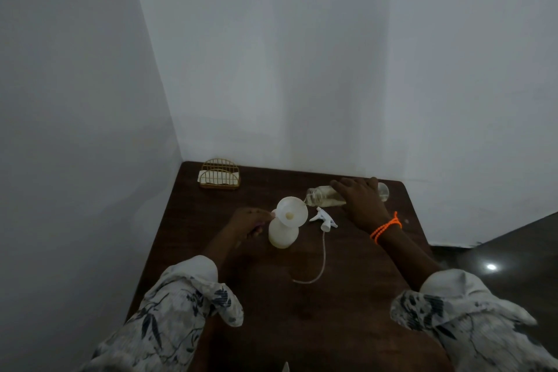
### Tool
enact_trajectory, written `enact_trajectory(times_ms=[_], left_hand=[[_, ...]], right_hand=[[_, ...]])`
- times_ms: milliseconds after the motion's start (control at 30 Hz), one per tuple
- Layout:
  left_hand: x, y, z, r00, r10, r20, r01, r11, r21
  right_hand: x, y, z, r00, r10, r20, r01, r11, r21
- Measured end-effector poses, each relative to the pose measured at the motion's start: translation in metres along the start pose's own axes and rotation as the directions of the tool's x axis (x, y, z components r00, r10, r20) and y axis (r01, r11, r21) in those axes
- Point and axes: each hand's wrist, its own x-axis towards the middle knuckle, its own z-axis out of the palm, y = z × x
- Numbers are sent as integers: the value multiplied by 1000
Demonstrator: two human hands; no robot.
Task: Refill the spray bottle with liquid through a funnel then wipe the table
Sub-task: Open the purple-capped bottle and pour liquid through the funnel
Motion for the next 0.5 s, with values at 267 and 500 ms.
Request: enact_trajectory(times_ms=[267,500], left_hand=[[-3,0,1,1000,-11,0,11,1000,-12],[-6,-2,1,1000,-18,1,18,999,-38]], right_hand=[[1,-1,0,1000,2,4,-2,1000,-1],[-1,-1,1,1000,1,-4,-1,1000,2]])
